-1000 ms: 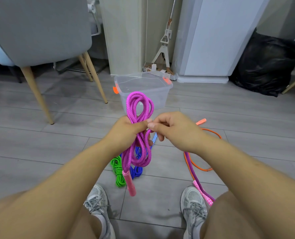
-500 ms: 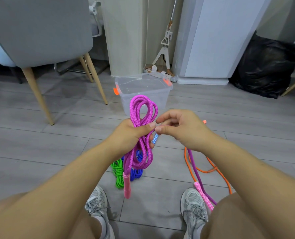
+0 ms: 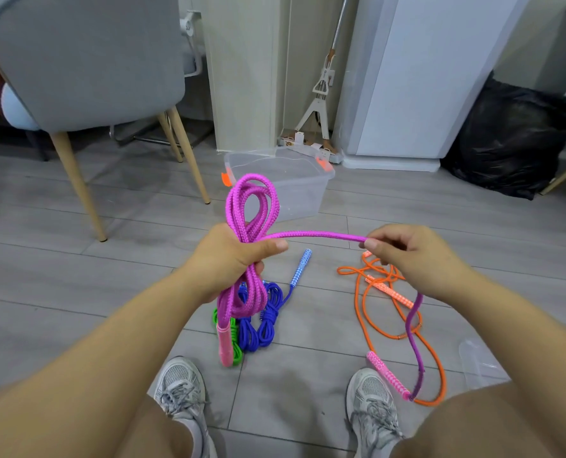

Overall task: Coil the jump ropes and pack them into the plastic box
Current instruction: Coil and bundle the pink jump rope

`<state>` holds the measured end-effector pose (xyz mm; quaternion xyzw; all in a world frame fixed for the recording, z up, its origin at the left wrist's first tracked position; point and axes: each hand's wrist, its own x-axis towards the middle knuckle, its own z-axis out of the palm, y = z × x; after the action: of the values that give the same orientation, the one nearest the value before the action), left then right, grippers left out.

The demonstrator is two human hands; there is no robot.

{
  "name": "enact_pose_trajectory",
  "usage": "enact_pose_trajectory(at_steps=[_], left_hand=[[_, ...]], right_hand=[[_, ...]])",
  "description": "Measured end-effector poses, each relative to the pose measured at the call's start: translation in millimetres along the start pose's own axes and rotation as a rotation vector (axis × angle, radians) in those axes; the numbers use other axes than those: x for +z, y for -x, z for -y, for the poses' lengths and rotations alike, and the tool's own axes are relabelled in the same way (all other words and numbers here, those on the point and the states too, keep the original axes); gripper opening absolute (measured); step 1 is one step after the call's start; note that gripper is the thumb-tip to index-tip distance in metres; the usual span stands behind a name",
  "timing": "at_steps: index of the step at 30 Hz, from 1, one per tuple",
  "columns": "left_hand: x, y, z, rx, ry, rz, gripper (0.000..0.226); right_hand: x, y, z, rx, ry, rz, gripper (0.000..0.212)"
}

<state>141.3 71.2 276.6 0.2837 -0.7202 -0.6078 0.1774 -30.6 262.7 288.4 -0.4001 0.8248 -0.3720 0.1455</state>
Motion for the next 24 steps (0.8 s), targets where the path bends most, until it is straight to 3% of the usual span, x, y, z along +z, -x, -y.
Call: enact_pose_trajectory(at_steps=[5, 10, 14, 18, 24], left_hand=[[-5, -10, 4, -0.031, 0.072, -0.163, 0.023], [-18, -17, 9, -0.031, 0.309, -0.326, 0.021], [-12, -14, 7, -0.052, 0.356, -0.276, 0.019], [3, -8, 2, -0.034, 0.248, -0.253, 0.032], [19, -2, -8, 0.015, 0.19, -0.192, 0.03]], right_hand=[[3, 1, 3, -0.04, -0.076, 0.024, 0.018], [1, -3, -2, -0.03, -0.063, -0.028, 0.018], [10, -5, 3, -0.068, -0.091, -0.092, 0.019], [31, -7, 18, -0.101, -0.061, -0.099, 0.015], [57, -9, 46, -0.162, 0.032, -0.02, 0.029]])
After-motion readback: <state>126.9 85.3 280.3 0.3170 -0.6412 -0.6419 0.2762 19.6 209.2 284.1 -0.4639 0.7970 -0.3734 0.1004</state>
